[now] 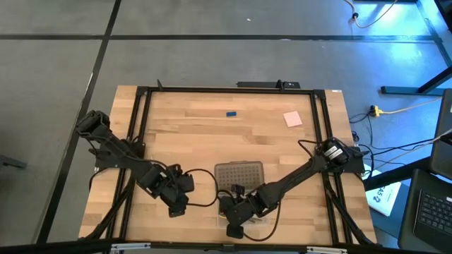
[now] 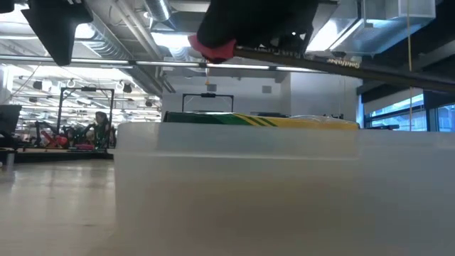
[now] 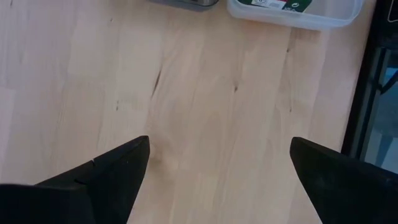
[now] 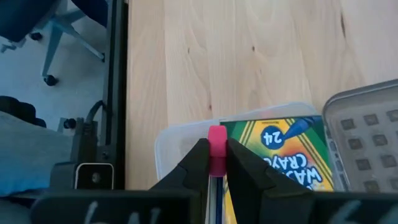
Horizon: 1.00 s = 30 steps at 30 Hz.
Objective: Pack school essentials
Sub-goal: Put the pink and black pencil into the supply box
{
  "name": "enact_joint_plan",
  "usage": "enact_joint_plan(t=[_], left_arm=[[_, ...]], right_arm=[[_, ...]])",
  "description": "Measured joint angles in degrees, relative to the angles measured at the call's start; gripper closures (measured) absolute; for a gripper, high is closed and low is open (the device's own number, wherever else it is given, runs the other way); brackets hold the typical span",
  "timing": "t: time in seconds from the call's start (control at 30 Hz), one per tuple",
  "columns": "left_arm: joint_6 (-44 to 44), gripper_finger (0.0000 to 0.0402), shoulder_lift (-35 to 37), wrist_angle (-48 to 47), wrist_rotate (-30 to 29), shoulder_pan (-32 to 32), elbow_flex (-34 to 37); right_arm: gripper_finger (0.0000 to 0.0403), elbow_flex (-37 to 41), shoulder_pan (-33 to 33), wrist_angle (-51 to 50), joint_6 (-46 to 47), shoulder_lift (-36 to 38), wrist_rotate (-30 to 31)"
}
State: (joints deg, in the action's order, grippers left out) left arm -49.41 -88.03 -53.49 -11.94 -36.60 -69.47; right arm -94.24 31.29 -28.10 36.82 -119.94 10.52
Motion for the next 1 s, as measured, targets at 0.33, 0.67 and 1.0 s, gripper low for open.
enact_joint_plan(t=[0.33,0.67,1.0], left_arm=[[0.0,0.0019,0.0,0.0,0.0,0.0,0.0],[0.0,0.0019,0.0,0.1,0.0,0.0,0.0],[0.0,0.0019,0.0,0.2,0.0,0.0,0.0]], right_arm=[[0.0356,1.6,-0.2,1.6,0.0,-0.1,0.0],[0.0356,4.7,-0.3,3.1,0.1,-0.2,-1.2],[0.0356,4.7,-0.3,4.5,-4.4,-0.2,-5.1]])
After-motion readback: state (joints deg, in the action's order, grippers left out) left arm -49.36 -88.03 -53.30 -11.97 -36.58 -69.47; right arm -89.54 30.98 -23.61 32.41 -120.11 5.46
